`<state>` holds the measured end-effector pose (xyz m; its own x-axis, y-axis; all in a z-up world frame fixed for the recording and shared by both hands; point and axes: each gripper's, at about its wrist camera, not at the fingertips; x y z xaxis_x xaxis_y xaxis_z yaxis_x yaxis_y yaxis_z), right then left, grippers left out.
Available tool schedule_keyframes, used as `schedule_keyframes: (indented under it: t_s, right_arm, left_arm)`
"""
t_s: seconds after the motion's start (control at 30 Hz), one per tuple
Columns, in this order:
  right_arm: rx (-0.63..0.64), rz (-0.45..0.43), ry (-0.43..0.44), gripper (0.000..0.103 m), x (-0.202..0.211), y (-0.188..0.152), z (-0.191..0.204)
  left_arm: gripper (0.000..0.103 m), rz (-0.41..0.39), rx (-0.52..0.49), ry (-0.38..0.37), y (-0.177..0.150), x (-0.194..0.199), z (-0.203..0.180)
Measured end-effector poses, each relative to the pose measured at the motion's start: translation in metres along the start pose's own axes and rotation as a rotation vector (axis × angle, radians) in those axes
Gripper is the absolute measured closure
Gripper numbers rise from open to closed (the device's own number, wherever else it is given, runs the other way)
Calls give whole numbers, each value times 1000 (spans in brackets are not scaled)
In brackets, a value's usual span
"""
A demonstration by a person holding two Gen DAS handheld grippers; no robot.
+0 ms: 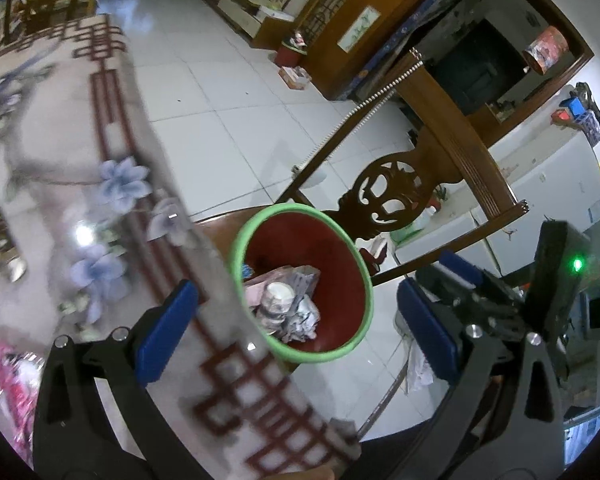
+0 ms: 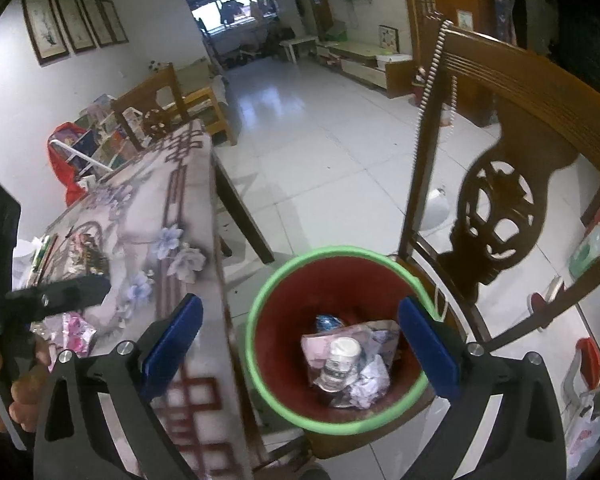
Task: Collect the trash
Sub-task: 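Move both tools back over the table toward the yellow box and pink bag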
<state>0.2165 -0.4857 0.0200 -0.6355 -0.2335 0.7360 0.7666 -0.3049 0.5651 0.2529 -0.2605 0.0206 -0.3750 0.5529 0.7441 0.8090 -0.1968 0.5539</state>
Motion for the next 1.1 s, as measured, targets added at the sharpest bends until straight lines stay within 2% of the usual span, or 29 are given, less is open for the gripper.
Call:
schedule_keyframes:
  t_s: [0.33,0.53,0.73,0.93,1.1]
  right_arm:
    - [108,-4,92,8,0,-5,86]
    - [173,26,144,8,-11,-23,142]
    - [313,89,165,7,-29,-55,197]
    - [301,164,219,7,-46,-75,226]
    - [342,220,248,7,-53,-103,259]
  left_arm:
    - [5,-84,53,120,-44,94,50]
    - [5,-133,126,197,-80,155,96]
    - [5,-158,192,275,-115,199,141]
    - [5,-158,226,347,-148,232,177]
    - [5,-140,212,424,-168,252,204]
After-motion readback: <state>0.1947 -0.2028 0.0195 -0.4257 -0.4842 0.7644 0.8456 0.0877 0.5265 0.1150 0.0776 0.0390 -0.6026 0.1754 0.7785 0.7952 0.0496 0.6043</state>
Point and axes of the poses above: each gripper's, at about its wrist camera, not at the fingertips, and x roughly against the way its jaws point, z to its left, y to its top, and after that the axes turned 12 degrees about -x, right-handed
